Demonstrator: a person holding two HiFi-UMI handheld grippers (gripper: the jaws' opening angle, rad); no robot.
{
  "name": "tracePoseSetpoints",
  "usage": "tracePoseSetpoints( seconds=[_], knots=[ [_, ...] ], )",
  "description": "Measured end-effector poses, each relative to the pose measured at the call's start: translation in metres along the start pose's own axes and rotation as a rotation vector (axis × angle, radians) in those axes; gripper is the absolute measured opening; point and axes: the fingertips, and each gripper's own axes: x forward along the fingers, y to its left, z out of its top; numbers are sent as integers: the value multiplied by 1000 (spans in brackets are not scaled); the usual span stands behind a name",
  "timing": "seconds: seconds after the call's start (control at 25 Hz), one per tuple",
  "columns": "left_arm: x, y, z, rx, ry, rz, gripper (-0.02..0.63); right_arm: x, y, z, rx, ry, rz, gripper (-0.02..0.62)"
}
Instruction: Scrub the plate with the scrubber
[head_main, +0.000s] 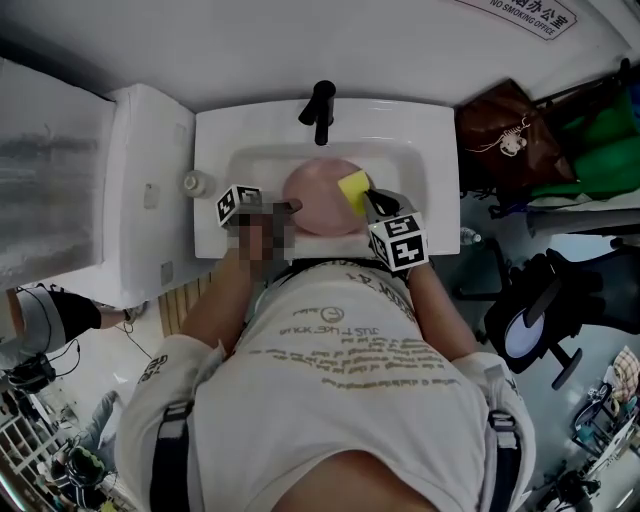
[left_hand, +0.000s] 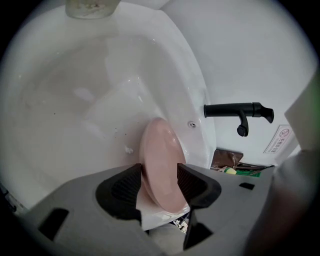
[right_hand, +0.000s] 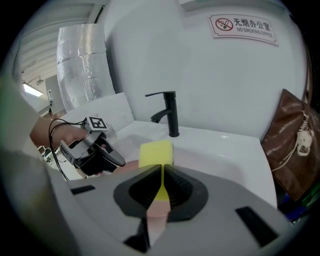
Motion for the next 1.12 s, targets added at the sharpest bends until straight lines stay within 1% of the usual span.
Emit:
tracePoseSetpoints(
  seconds=[0.08,0.16,0.2,0.24,0.28,0.32,0.4,0.48,0.6,0.72,1.0,1.12],
  knots=[
    [-7,3,6,26,-26,22,215,0,1,1,0,-3,5,37],
    [-16,4,13,107,-52,59,203,0,3,4,-2,-11,7,37],
    [-20,4,17,164,-66,76,156,0,3,7,-5,-18,6,37],
    [-25,2,22,230,-84,93,75,0,4,10,-7,-26,5,37],
    [-29,0,26,301,-104,108,36,0,5,13,-8,-34,5,37],
    [-33,-4,30,372,-125,121,26,0,5,16,-8,-42,4,37],
    [-41,-15,36,492,-177,142,23,-3,7,24,-2,-62,8,37],
    [-51,-29,44,584,-253,154,23,-9,10,36,20,-97,16,37],
    [-70,-57,54,736,-381,166,21,-23,14,60,45,-176,9,37],
    [-87,-94,61,875,-500,156,21,-38,11,90,52,-269,-15,37],
    [-145,-180,59,1090,-823,111,21,-78,10,155,53,-516,-80,37],
    [-170,-212,51,1172,-933,93,21,-94,12,179,44,-625,-108,37]
  ],
)
